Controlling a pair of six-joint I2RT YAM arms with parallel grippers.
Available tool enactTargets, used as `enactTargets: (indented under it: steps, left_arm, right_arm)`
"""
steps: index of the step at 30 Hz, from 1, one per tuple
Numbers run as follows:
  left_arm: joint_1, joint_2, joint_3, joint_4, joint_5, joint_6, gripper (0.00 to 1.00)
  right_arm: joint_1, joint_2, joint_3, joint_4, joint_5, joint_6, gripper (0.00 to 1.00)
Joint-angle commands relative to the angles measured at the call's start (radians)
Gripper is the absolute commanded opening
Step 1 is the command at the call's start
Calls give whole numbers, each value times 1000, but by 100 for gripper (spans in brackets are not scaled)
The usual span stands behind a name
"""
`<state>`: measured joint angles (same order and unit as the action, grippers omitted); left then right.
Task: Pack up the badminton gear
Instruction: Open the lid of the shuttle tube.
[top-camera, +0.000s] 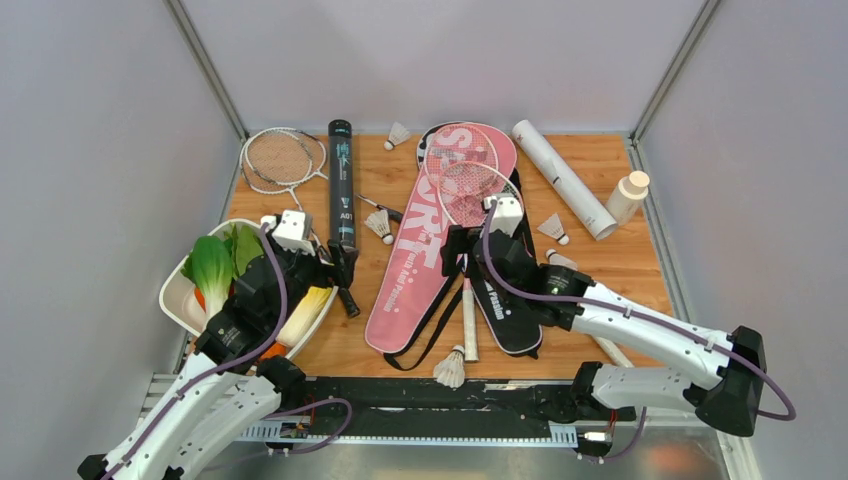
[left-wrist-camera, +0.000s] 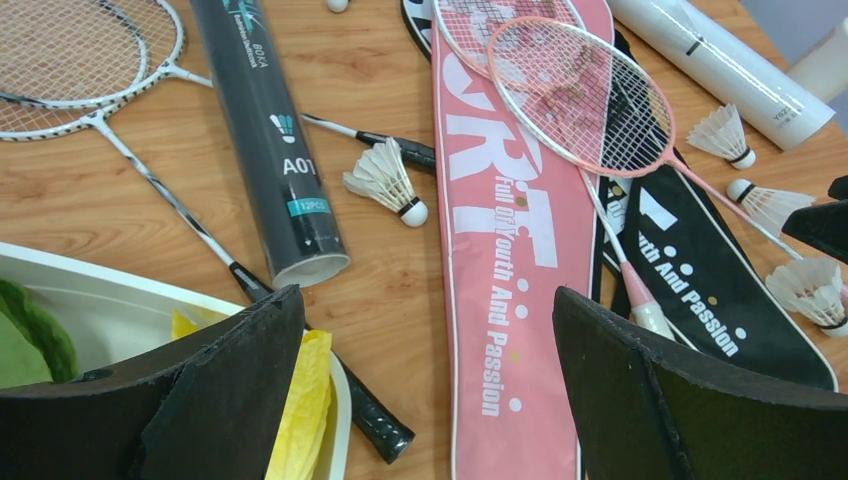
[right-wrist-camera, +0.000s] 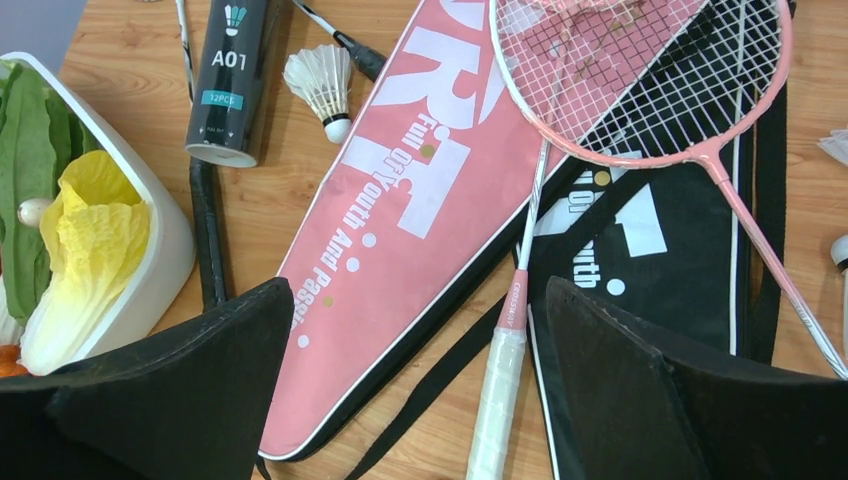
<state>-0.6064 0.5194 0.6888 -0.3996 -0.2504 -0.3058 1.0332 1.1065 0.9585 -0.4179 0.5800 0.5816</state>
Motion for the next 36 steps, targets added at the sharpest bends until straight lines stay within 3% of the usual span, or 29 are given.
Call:
enactTargets:
  steps: [1,4,6,8,11,17,20,22,29,36]
  left_arm:
    - [-2,-4,1,25,-40,8,100]
    - [-1,-8,0,26,-51,3,100]
    - [-1,-12,1,23,-55,-1,100]
    - [-1,-16,3,17,-63,-6,100]
    - [-1,-29,3,4,-68,-16,100]
    - [-1,-64,-6,2,-45,-25,100]
    - [-1,-74,-11,3,-41,-27,100]
    - [-1,-74,-12,4,-43,-26,100]
    - [-2,-44,-14,6,-60,-19,100]
    - [-2,-27,-21,32,-83,-1,99]
  right_arm:
    - [25,38,81,10,115,-38,100]
    - [27,103,123,12,228,-246,100]
    - [20,188,172,23,392,-353,100]
    - [-39,290,248,24,459,-475,100]
    - [-178,413,355,28,375,-634,100]
    - [-516,574,476,28,-47,-747,95]
    - [-607,672,534,12,-85,-833,82]
    - [-651,747,584,-10,-78,-867,80]
    - [-805,956,751,-67,-130,-945,83]
    - [-869,1090,853,-72,-162,-1046,91]
